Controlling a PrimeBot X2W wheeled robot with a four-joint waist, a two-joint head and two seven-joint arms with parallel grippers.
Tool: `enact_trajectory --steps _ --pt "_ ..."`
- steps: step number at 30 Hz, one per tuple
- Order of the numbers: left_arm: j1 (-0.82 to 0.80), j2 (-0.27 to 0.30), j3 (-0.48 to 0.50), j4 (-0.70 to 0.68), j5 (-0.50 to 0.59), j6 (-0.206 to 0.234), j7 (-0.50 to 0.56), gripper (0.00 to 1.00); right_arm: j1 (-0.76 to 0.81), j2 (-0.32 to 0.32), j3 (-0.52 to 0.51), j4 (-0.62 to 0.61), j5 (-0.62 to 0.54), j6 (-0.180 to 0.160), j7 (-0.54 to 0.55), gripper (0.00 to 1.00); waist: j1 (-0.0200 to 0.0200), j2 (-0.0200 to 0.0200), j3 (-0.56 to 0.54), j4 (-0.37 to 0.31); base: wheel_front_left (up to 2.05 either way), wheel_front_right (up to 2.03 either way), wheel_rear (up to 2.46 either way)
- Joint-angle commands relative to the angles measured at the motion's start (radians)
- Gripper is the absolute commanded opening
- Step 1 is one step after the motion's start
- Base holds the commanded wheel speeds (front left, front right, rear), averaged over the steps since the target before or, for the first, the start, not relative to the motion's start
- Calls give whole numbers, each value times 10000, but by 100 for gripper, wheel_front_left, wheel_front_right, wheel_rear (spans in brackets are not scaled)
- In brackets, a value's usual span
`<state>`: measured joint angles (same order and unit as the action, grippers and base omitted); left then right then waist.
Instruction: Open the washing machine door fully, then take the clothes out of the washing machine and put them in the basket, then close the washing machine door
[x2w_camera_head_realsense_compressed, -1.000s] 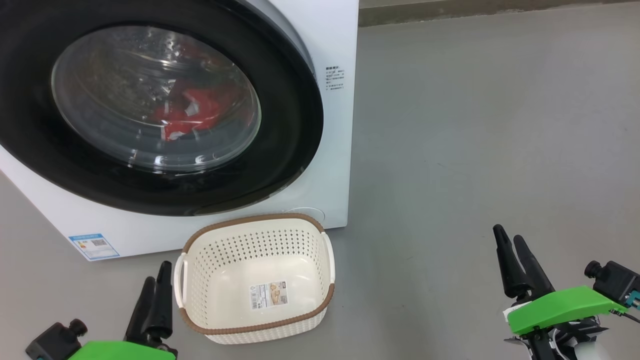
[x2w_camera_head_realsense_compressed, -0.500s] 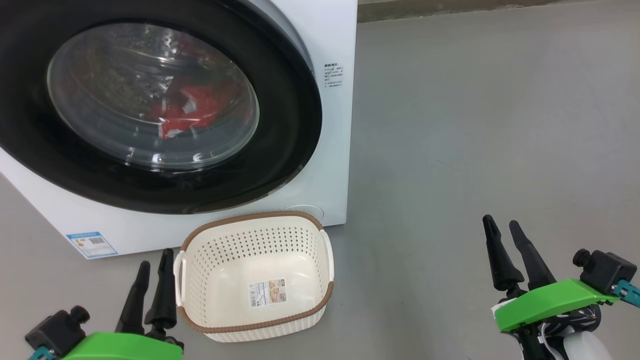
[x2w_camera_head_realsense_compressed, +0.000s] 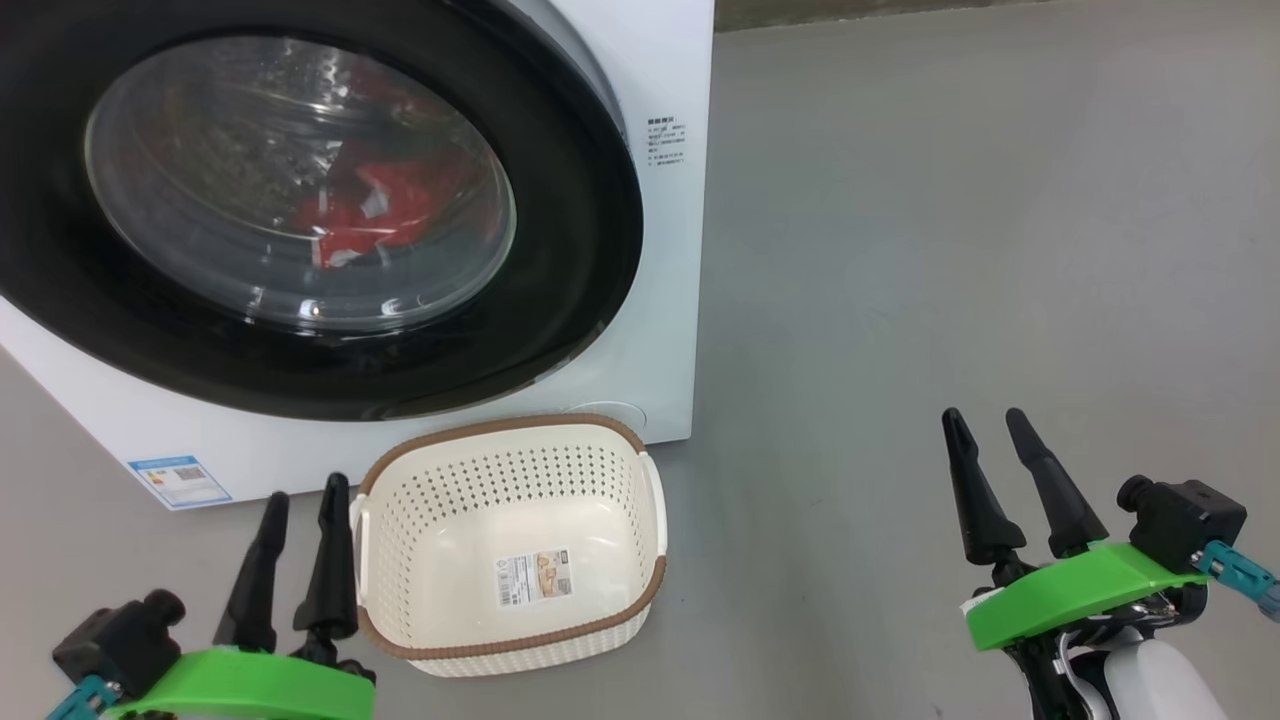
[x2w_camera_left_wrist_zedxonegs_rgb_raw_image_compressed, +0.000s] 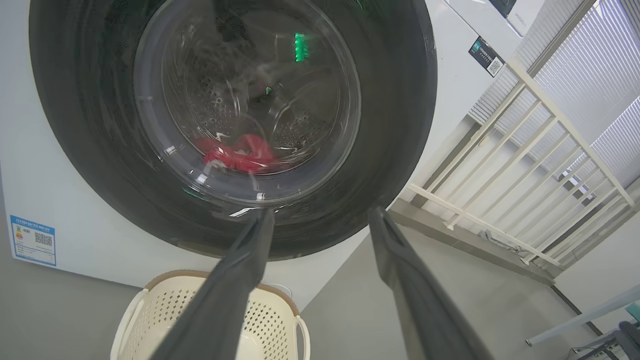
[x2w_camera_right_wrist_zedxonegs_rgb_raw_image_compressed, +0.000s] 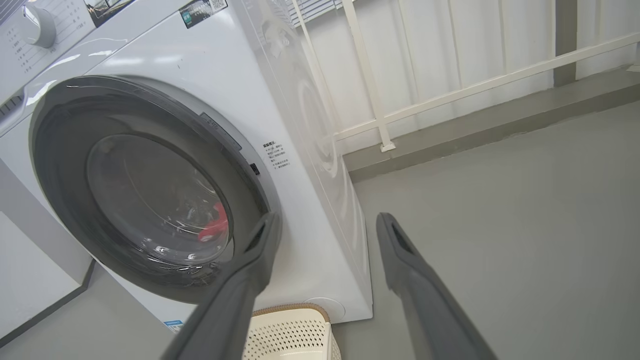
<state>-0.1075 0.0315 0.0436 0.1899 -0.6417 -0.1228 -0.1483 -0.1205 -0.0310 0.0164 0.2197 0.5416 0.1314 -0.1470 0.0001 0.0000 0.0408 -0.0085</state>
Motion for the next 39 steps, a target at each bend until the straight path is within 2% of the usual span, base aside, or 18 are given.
enact_trajectory --steps 1,35,39 --pt "-442 151 241 -348 304 -33 -128 100 -448 -110 247 -342 -325 -5 -140 100 -1 0 16 1 0 0 0" --pt "-915 187 311 -700 4066 -51 -1125 100 -927 -192 708 -717 -4293 -7 -1139 100 -1 0 176 -79 0 0 0" --pt "-906 187 300 -692 4108 -52 -1135 100 -922 -193 714 -699 -4311 -7 -1148 100 -1 0 166 -83 0 0 0"
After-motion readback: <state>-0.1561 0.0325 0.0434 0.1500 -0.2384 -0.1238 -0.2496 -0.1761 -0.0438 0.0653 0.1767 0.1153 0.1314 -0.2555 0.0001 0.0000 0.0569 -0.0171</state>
